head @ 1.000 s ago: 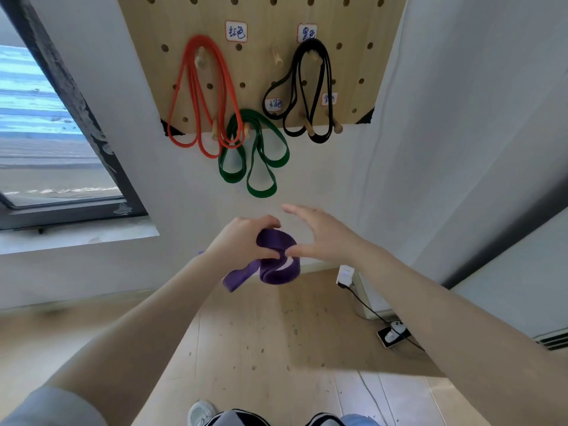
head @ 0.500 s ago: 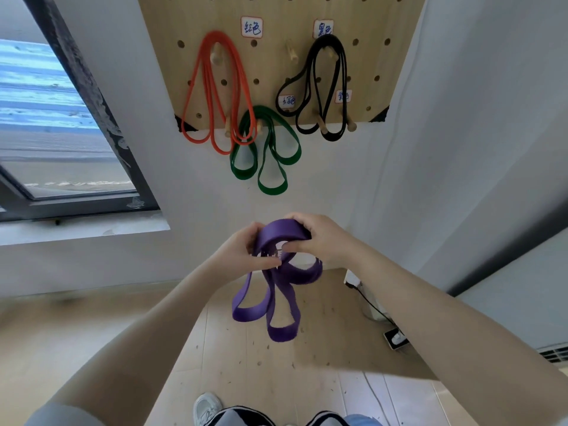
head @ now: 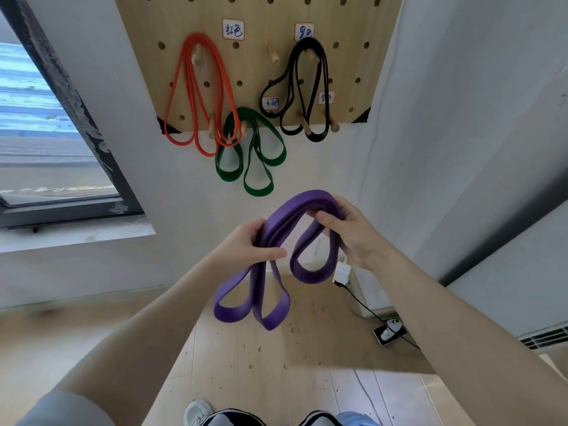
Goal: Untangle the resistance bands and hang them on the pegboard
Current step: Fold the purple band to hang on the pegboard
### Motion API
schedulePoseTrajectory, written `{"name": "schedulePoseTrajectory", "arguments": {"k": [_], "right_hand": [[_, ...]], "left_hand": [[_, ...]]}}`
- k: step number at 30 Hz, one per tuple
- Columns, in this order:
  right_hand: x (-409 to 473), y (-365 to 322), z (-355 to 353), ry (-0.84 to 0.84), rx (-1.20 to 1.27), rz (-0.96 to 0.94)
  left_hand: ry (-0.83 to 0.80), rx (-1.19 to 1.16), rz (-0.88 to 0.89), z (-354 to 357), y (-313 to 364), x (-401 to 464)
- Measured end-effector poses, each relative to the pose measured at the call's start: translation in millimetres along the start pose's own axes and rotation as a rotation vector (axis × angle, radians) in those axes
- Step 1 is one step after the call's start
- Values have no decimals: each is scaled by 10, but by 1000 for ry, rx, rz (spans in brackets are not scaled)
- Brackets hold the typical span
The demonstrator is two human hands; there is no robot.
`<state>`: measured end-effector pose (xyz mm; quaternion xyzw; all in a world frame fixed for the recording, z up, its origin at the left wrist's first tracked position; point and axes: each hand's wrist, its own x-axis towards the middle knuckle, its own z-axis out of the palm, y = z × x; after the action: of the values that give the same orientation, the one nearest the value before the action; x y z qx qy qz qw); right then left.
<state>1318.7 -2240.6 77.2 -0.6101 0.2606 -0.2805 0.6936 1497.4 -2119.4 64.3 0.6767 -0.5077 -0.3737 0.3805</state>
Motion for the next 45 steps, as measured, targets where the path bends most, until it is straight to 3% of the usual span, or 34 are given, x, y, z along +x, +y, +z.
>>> {"name": "schedulePoseTrajectory", "arguments": {"k": [4, 8, 10, 13, 17, 22, 27, 33, 40, 45], "right_hand": [[-35, 105, -281, 44, -432, 68], [-74, 117, -276, -148, -749, 145], [-50, 19, -161, -170, -699, 57], [-7, -101, -53, -42, -562, -83], [97, -186, -2, 35, -580, -194], [389, -277, 65, -41, -686, -210], [808, -311, -17, 46, -676, -237], [1323, -471, -322, 96, -621, -182], [1645, -472, -675, 81, -622, -53], [1936, -458, -973, 47, -459, 46]], "left_hand": [[80, 152, 42, -96, 203, 76], [-37, 369, 141, -56, 447, 200], [-18, 401, 185, -10, 554, 270], [76, 332, 223, -10, 661, 353], [93, 331, 234, -106, 689, 462], [123, 270, 235, -255, 646, 681], [123, 169, 248, -340, 685, 1132], [65, 57, 259, -361, 771, 1795], [-216, 175, 280, -384, 750, 2367], [-203, 23, 233, -310, 619, 2718]]}}
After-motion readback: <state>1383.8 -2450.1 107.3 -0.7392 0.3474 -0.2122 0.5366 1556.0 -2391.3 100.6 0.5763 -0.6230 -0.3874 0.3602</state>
